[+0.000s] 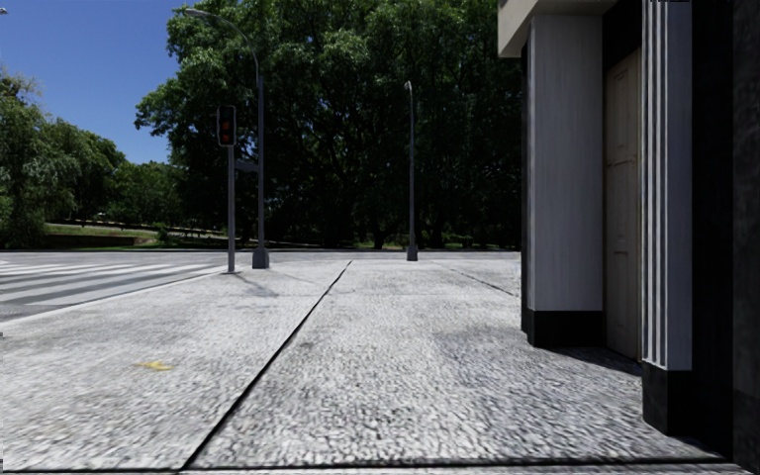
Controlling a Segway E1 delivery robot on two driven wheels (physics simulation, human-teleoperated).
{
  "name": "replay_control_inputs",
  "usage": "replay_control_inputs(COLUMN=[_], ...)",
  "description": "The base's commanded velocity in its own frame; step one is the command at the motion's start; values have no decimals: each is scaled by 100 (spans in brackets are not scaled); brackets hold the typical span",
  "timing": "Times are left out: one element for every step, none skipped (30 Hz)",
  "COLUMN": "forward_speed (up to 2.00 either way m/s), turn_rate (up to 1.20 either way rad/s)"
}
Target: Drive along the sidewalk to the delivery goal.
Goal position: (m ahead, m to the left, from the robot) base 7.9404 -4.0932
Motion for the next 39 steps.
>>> replay_control_inputs(forward_speed=[200,200,200,200,200,200,200,200,200,200,200,200,200,200,200,200,200,200,200,200,200,200,200,200,200,200,200,200,200,200,200,200,200,200,200,200,200,192,186], turn_rate=[0,0,0,0,0,0,0,0,0,0,0,0,0,0,0,0,0,0,0,0,0,0,0,0,0,0,-4,-13,-13,-18,-23,-35,-41,-41,-46,-53,-55,-56,-56])
